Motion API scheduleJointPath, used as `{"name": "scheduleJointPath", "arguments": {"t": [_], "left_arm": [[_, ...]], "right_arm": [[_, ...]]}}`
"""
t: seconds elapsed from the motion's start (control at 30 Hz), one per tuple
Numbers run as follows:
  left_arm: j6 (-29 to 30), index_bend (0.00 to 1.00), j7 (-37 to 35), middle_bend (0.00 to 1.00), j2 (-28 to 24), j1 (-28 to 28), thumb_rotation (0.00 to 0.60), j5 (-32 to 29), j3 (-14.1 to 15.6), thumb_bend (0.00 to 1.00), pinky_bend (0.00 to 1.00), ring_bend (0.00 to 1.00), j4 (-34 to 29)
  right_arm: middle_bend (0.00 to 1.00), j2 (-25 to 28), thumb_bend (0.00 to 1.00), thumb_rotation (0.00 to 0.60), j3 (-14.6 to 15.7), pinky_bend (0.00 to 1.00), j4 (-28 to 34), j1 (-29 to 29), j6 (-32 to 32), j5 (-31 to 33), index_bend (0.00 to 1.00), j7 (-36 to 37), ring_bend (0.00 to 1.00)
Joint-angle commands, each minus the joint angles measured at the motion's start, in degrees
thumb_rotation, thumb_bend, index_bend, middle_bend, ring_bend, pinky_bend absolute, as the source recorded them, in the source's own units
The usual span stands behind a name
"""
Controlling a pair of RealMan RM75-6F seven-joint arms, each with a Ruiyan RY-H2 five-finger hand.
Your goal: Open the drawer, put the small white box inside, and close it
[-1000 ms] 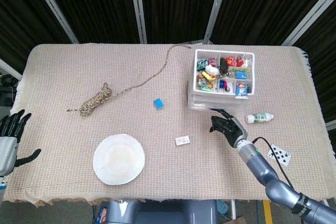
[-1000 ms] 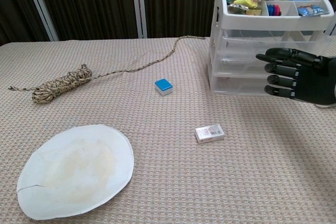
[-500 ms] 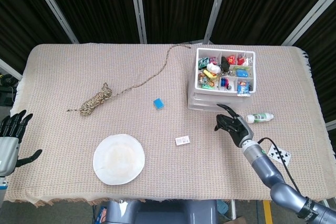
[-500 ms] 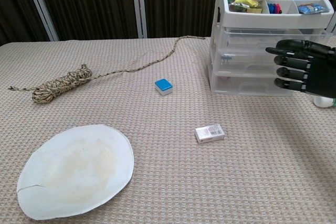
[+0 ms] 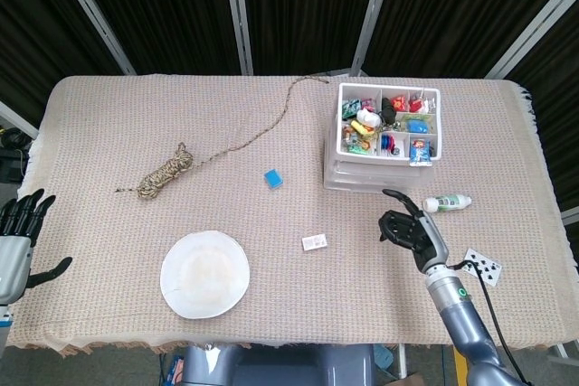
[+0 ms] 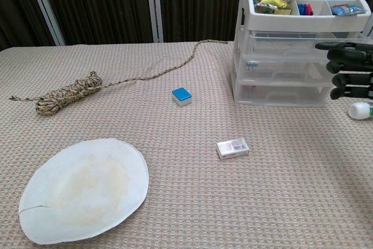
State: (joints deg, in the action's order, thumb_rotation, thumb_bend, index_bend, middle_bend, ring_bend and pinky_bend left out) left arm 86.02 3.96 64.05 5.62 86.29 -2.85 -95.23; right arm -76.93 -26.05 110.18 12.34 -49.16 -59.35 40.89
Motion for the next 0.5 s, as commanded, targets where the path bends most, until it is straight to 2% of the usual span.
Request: {"name": "scheduleJointPath", "arguments": {"t": [0.03,0.1,0.17,0.37,0.5], "left_arm": [[0.09,0.06,0.01,0.00,-0.01,-0.01,0.600,0.08,-0.01,0.21,0.00,0.00,-0.05],[0.08,0.06,-0.01,0.00,-0.01,0.01,0.600,0.10,-0.02,0.21,0.00,0.00,-0.07],[0.06,0.06,0.06,0.00,0.00,0.02,0.600,0.09,-0.02,0.21,0.00,0.00,-0.04],[0.74,0.06,-0.16,0.00,-0.49,-0.12,0.600,0.47,-0.18,0.21,0.00,0.00,-0.54],[1.24,0.06,-0.43,0.00,-1.22,-0.24,0.600,0.61,-0.38,0.21,0.00,0.00,-1.20]], "right_arm": [[0.64,-0.26,0.30,0.600,3.07,0.57,0.72,-0.75,-6.98,-4.23,0.22,-10.44,0.65],[0.64,0.06,0.30,0.600,3.49,0.57,0.19,-0.24,-8.58,-4.85,0.22,-14.74,0.65],[0.64,0.38,0.30,0.600,4.09,0.57,-0.64,0.81,-11.00,-4.77,0.21,-22.41,0.65],[0.64,0.00,0.30,0.600,3.69,0.57,-1.78,4.09,-16.43,0.55,0.21,-39.19,0.64],[0.64,-0.74,0.30,0.600,2.60,0.57,-2.71,6.06,-18.75,4.38,0.21,-45.25,0.64]]}}
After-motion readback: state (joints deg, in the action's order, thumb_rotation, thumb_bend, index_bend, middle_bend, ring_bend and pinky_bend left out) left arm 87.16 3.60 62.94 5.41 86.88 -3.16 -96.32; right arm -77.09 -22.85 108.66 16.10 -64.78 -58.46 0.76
